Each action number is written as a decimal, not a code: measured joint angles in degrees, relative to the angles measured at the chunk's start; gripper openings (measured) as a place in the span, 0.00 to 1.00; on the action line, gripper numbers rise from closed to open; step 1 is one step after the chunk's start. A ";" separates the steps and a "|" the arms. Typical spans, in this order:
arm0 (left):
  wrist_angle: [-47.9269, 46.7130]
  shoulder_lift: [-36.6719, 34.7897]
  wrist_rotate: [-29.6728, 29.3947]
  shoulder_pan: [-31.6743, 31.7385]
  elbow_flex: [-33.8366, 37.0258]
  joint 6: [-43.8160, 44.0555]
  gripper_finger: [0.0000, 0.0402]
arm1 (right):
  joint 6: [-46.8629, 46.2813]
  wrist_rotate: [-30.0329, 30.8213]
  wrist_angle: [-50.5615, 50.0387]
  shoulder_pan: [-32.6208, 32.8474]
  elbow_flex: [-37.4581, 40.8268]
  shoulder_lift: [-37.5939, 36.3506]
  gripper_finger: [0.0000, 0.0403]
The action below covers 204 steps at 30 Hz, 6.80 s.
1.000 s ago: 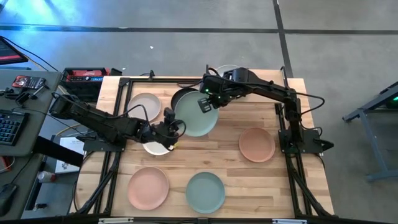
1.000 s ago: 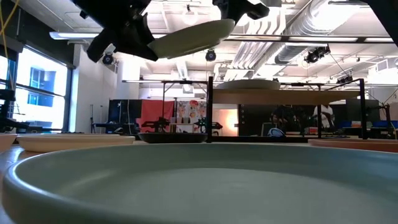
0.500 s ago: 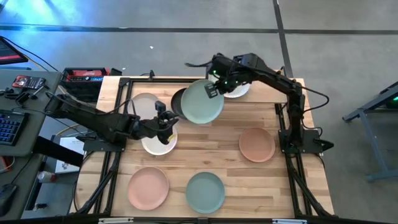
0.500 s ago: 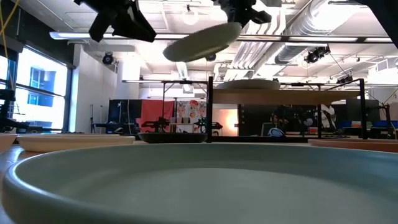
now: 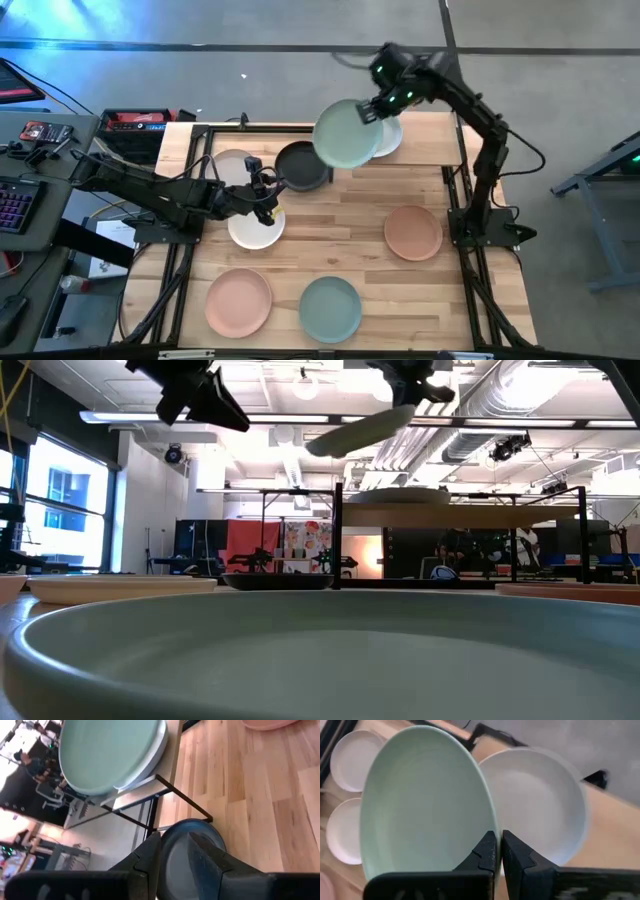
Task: Place and stack plates onto a shelf
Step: Stack the green plate on top of the white plate on the shelf, then stack the black plate on top of the green plate on the shelf
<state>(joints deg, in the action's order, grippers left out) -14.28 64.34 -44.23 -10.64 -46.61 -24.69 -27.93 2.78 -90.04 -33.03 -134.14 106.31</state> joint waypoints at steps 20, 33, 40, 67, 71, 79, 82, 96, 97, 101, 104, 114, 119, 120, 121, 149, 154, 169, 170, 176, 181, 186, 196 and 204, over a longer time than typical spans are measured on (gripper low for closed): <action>-1.34 0.04 0.17 7.46 0.00 11.65 0.21 | 19.52 -21.71 2.57 -23.22 5.35 0.51 0.00; -1.29 0.04 0.17 11.94 0.00 12.16 0.21 | 22.90 -23.34 8.62 -26.34 18.48 -0.57 0.00; -1.23 0.04 0.17 14.02 0.00 12.18 0.21 | 23.44 -22.95 10.79 -27.02 22.45 -1.52 0.00; -0.82 0.04 0.37 16.31 0.00 12.66 0.21 | 23.42 -23.92 10.03 -25.32 22.48 -1.75 0.26; -0.92 0.04 1.01 16.39 0.00 13.83 0.21 | 22.16 -27.40 8.26 -25.45 20.83 -1.76 0.27; -2.80 4.41 15.88 22.33 0.01 20.87 0.21 | 23.84 -33.35 4.39 -21.52 14.83 -1.83 0.27; -2.82 7.33 22.89 24.38 0.07 17.83 0.21 | 23.90 -33.31 4.11 -18.57 12.60 -1.83 0.27; 2.38 22.14 32.57 25.99 0.04 6.49 0.21 | 25.38 -32.99 3.90 -6.48 5.85 -1.83 0.27; 2.76 23.21 33.11 25.99 0.04 6.20 0.21 | 25.39 -33.00 3.85 -5.94 5.85 -1.83 0.27; 4.52 26.70 33.64 25.95 0.04 6.04 0.21 | 25.40 -32.90 3.65 -4.22 5.85 -1.81 0.27; 5.20 28.31 34.51 25.97 0.04 5.94 0.21 | 25.41 -32.86 3.63 -3.46 5.85 -1.81 0.27; 5.26 29.49 36.44 26.12 0.02 4.82 0.21 | 25.40 -28.62 2.76 -3.24 5.85 -1.78 0.27; 5.20 29.49 36.24 26.29 0.02 1.35 0.21 | 25.40 -28.52 2.71 -3.24 5.85 -1.76 0.27; 5.22 29.59 36.24 26.38 0.02 1.04 0.21 | 25.40 -28.54 2.71 -3.24 5.85 -1.76 0.27; 5.31 29.91 36.26 26.44 -0.02 0.96 0.21 | 25.40 -28.53 2.71 -3.24 5.85 -1.76 0.27; 2.01 29.25 29.37 21.57 0.03 -0.18 0.01 | 21.86 -26.11 2.44 -3.08 5.88 -1.74 0.27; -2.96 22.79 26.52 18.95 0.04 0.17 0.01 | 20.17 -25.21 2.43 -1.37 5.94 -1.74 0.27; -14.49 4.14 23.52 5.71 0.04 -8.76 0.00 | -1.66 -9.98 4.53 11.45 6.01 -1.63 0.27; -14.73 3.58 23.32 4.51 0.04 -10.03 0.00 | -3.43 -8.73 4.65 12.37 6.01 -1.63 0.27; -14.80 2.64 21.41 -1.97 0.04 -16.16 0.01 | -12.89 -2.03 4.62 18.02 6.05 -1.20 0.27; -13.53 2.64 16.42 -5.96 0.04 -20.59 0.01 | -18.13 -0.68 4.59 22.28 6.05 0.25 0.27; -11.66 2.62 11.73 -8.73 0.04 -23.71 0.01 | -21.29 0.52 4.63 25.90 6.05 2.12 0.27; -11.08 2.62 8.35 -11.32 0.02 -25.11 0.01 | -26.09 3.26 5.25 30.75 6.05 5.11 0.27; -9.29 2.62 8.00 -12.31 0.02 -25.07 0.01 | -26.11 3.29 7.52 31.75 6.05 7.16 0.27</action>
<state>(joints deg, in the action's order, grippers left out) -23.57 66.96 -36.23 -22.95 -46.59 -49.76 -54.04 6.08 -82.52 -1.28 -128.09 113.47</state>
